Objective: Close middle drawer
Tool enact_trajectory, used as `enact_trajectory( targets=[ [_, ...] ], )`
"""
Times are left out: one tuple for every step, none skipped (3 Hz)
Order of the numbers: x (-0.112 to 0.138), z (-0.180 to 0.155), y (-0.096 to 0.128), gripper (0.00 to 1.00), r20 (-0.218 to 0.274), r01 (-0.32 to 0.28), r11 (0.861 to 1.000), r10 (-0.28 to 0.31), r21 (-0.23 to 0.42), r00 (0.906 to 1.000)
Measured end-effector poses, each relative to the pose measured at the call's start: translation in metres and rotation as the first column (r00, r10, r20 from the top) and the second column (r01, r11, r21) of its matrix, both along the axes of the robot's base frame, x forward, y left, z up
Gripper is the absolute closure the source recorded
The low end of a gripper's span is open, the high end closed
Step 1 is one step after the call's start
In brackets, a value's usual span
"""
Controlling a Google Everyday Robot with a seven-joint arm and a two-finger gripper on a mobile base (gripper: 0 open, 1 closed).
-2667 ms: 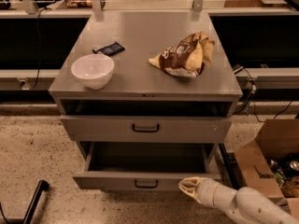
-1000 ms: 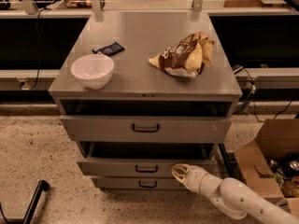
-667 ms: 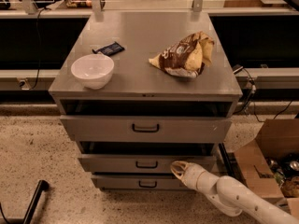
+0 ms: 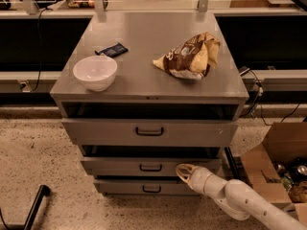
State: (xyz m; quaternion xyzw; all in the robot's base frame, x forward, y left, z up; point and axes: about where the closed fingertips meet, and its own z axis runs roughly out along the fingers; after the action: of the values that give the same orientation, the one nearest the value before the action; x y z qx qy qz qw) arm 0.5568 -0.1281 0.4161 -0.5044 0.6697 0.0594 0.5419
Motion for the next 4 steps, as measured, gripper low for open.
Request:
enact_trajectory(
  targets=[
    [-0.005, 0.006, -0.003, 1.00, 0.003, -0.017, 0.999, 0.017, 0.027, 0.9999],
    [-0.006, 0.007, -0.006, 1.00, 0.000, -0.026, 0.998, 0.026, 0.049, 0.9997],
    [0.000, 0.005, -0.002, 1.00, -0.008, -0.042, 0.997, 0.043, 0.070, 0.9990],
    [0.010, 0.002, 0.004, 1.00, -0.014, -0.055, 0.994, 0.056, 0.095, 0.9983]
  ],
)
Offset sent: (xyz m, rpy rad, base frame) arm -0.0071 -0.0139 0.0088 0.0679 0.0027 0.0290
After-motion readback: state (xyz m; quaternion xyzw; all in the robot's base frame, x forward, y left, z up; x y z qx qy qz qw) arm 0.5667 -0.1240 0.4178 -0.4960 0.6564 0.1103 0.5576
